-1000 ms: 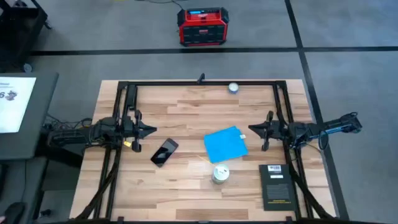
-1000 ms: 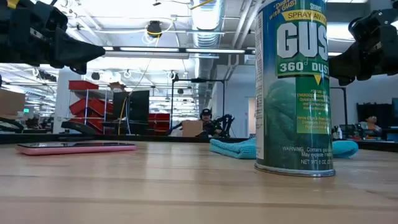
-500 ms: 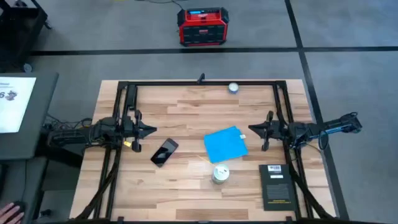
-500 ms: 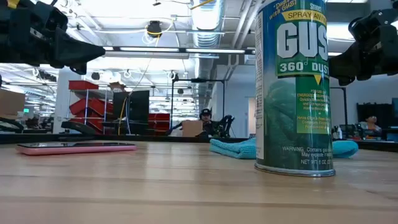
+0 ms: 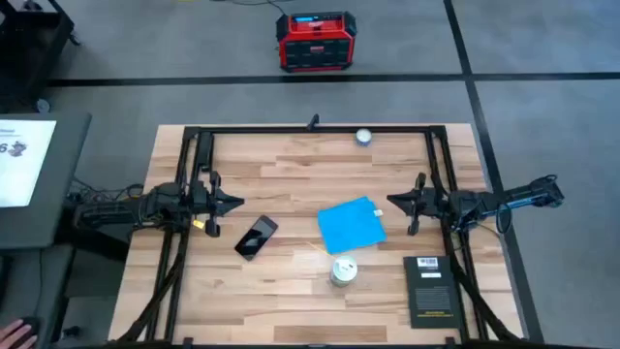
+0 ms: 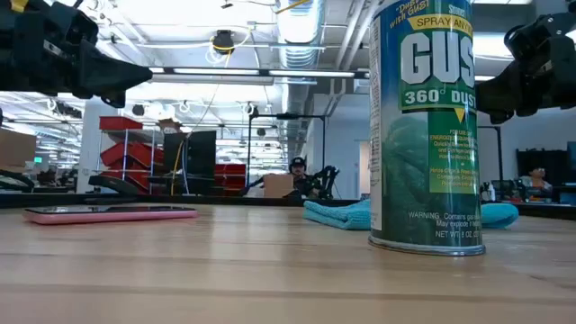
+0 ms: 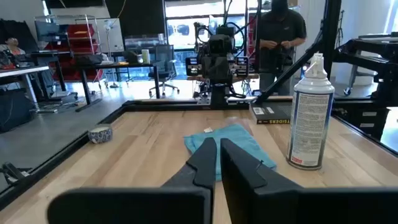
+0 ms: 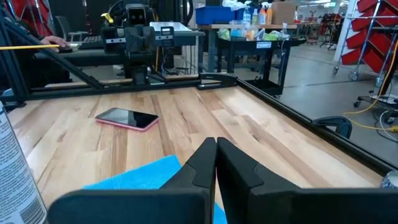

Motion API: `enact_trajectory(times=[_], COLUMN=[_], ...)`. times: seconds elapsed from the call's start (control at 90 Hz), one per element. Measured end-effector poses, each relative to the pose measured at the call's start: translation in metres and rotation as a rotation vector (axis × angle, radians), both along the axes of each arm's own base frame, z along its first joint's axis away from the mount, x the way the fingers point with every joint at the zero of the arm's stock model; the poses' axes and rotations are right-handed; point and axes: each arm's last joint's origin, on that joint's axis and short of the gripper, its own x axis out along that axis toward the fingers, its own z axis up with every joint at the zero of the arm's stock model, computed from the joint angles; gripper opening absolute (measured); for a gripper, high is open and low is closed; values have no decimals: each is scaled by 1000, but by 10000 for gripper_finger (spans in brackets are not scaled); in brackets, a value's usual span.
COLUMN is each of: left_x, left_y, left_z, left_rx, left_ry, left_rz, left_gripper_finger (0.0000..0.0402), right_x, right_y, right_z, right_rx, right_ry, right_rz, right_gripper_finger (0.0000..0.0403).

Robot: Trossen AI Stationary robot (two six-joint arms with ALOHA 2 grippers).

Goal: Apply microfiber cloth
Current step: Return to Home Position

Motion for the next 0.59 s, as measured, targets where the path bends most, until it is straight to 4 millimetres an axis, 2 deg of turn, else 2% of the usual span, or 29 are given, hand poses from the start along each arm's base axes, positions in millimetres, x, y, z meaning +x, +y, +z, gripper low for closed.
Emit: enact_trajectory(times=[0.589], left_x=[0], left_y=[0], left_z=[0], left_rx=[4], left_ry=[0], left_rz=[0], left_gripper_finger=[0], right_x=[0], right_y=[0], right_z=[0], right_rx=[0], right_ry=[0], right_rz=[0], right_gripper_finger=[0])
